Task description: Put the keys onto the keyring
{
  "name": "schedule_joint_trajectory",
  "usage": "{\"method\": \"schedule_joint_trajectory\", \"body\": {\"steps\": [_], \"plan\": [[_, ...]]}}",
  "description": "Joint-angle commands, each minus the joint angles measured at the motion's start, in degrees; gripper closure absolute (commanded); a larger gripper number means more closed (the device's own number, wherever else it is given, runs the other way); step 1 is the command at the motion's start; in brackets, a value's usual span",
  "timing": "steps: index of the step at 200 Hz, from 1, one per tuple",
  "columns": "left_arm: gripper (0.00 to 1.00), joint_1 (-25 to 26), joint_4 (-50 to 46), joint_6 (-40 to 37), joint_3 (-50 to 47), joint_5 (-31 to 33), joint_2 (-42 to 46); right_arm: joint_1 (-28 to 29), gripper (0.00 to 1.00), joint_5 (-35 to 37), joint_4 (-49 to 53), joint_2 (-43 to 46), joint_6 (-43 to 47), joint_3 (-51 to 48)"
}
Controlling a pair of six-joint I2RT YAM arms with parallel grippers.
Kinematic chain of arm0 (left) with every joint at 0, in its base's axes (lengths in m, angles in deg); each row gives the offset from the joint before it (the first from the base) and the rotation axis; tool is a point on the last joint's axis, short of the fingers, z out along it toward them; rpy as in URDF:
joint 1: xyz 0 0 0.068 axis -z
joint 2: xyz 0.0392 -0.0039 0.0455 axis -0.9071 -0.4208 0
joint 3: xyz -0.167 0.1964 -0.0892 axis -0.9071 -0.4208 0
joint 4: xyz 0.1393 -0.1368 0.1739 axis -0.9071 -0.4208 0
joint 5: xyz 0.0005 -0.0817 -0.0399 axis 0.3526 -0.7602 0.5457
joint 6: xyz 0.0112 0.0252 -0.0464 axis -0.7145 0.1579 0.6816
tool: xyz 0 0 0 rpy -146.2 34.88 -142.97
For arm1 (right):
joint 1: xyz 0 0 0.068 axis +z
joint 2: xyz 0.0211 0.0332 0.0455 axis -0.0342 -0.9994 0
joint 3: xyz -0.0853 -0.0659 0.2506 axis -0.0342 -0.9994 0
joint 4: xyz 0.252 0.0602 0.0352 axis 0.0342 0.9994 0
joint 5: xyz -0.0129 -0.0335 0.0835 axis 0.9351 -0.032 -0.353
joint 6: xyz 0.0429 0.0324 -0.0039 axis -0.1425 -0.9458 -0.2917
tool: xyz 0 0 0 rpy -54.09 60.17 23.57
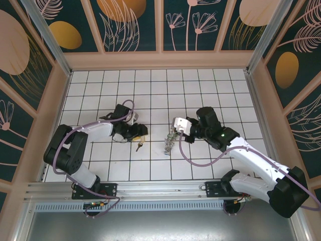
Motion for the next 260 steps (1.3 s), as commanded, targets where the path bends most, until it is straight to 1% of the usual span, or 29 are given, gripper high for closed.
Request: {"method": "schedule_joint_trajectory", "body": {"steps": [1, 24, 38, 64, 106, 132, 159, 187, 221, 244, 260], "plan": [[0.43, -0.33, -3.51, -2.00, 1.19, 0.10, 2.80, 0.27, 1.00, -0.88, -1.56, 2.14, -0.85, 0.57], [0.48, -0.33, -13.73, -8.44, 2.99, 4.46, 2.31, 0.23, 1.00, -1.11, -1.72, 2.51, -1.06, 0.06], [0.52, -0.06, -16.27, -10.55, 2.68, 6.01, 2.28, 0.20, 1.00, -1.16, -2.00, 2.48, -1.22, -0.21], [0.53, 2.26, -16.31, -11.53, 1.58, 6.09, 2.08, 0.19, 1.00, -1.26, -2.46, 2.30, -1.20, -0.31], [0.53, 6.88, -16.29, -11.88, 3.78, 8.27, -3.40, 0.19, 1.00, -1.65, -3.22, 1.80, -1.57, -0.21], [0.54, 7.52, -16.40, -11.96, 5.16, 10.25, -5.37, 0.15, 1.00, -1.30, -3.08, 2.04, -1.56, -0.05], [0.51, 8.38, -16.84, -12.14, 6.79, 12.62, -7.41, 0.19, 1.00, -1.29, -3.27, 2.04, -1.81, -0.23], [0.53, 8.98, -15.91, -11.36, 7.41, 12.30, -7.37, 0.19, 1.00, -1.38, -3.58, 1.89, -2.09, -0.35], [0.55, 9.16, -16.43, -11.55, 7.93, 14.80, -5.86, 0.17, 1.00, -1.30, -3.37, 1.83, -1.75, -0.31], [0.55, 9.55, -15.91, -13.18, 8.09, 16.59, -3.76, 0.10, 1.00, -1.47, -3.80, 1.76, -1.82, -0.68], [0.58, 10.10, -15.06, -15.39, 8.23, 16.61, -2.45, 0.10, 1.00, -1.60, -4.30, 1.71, -2.05, -0.83]]}}
